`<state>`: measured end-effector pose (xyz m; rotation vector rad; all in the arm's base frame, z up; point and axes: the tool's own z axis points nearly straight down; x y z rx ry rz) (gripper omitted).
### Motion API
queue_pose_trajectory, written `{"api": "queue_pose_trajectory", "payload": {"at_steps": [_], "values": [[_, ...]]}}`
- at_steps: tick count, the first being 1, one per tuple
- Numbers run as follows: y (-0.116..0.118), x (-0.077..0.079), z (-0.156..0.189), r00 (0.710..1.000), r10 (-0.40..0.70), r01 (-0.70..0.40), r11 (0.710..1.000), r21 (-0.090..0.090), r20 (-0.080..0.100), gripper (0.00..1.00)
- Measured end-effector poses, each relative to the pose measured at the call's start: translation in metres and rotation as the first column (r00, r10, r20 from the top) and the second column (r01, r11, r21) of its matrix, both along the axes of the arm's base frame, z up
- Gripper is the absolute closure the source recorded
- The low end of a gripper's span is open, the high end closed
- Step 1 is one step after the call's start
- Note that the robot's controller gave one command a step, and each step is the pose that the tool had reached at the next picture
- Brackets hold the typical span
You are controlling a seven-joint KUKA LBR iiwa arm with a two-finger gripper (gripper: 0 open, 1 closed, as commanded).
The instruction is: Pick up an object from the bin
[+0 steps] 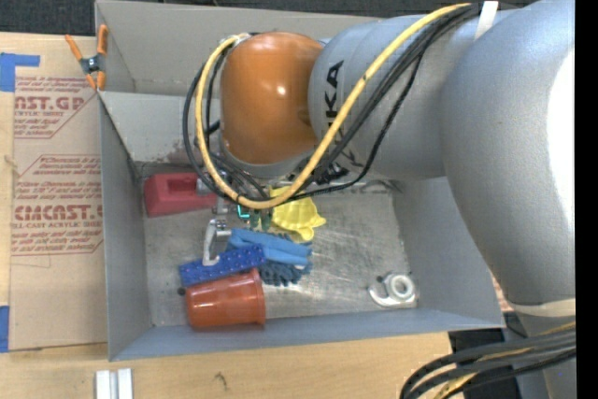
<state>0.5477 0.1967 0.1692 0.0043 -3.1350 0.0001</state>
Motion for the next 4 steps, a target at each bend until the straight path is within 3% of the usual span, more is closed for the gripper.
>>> {"api": "queue_pose_trajectory", "payload": {"at_steps": [1, 2, 3, 4], "values": [[0.000, 0.000, 0.002, 1.000, -0.001, 0.001, 1.000, 0.000, 0.002, 0.00], [0.011, -0.005, -0.043, 1.000, -0.014, 0.014, 1.000, 0.003, 0.014, 0.00], [-0.026, -0.027, -0.068, 0.999, -0.047, 0.047, 0.999, 0.009, 0.021, 0.00], [-0.041, -0.036, -0.089, 0.966, 0.257, -0.257, 0.966, -0.002, 0.017, 1.00]]}}
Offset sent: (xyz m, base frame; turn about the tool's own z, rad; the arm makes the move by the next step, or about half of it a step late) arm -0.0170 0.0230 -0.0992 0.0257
